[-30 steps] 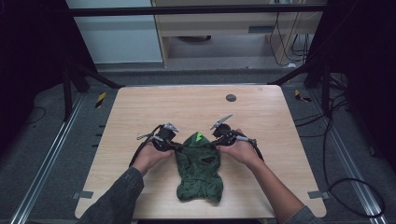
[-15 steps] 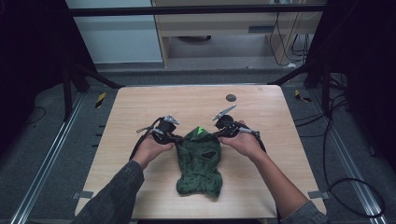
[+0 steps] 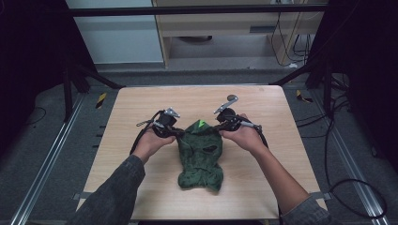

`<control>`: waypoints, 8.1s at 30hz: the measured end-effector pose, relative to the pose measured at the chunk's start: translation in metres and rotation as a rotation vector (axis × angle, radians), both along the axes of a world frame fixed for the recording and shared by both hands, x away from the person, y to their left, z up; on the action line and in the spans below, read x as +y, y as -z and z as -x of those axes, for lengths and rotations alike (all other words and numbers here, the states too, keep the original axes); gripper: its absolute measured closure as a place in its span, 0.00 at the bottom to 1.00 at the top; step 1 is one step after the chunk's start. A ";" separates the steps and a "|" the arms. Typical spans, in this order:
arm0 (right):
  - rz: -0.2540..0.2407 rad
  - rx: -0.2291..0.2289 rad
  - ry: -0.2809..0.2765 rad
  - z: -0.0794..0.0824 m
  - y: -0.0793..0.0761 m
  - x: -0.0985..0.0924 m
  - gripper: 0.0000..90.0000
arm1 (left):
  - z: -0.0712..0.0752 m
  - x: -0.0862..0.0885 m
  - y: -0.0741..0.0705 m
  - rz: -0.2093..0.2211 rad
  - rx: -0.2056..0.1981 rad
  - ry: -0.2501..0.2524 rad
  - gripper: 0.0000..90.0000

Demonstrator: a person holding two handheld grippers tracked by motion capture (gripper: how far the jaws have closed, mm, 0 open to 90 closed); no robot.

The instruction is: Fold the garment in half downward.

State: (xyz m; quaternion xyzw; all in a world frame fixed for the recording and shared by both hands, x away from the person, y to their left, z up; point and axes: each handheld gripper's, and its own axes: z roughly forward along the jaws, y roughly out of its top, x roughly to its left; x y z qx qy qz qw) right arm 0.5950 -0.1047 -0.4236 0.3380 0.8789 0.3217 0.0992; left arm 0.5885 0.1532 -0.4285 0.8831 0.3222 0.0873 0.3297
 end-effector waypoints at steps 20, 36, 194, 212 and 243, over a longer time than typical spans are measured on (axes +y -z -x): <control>0.003 -0.034 0.011 -0.009 -0.015 0.002 0.95 | -0.006 0.001 -0.014 0.000 -0.039 -0.016 0.92; 0.000 -0.052 0.022 -0.014 -0.021 0.003 0.95 | -0.010 0.000 -0.026 -0.003 -0.069 -0.026 0.92; -0.007 -0.173 -0.112 0.132 0.047 -0.006 0.84 | 0.112 0.011 0.055 0.059 -0.164 0.035 0.96; -0.008 -0.180 -0.102 0.129 0.044 -0.003 0.56 | 0.111 0.009 0.052 0.074 -0.203 0.024 0.84; -0.007 -0.187 -0.184 0.135 0.041 0.014 0.69 | 0.132 0.004 0.048 0.086 -0.195 0.065 0.84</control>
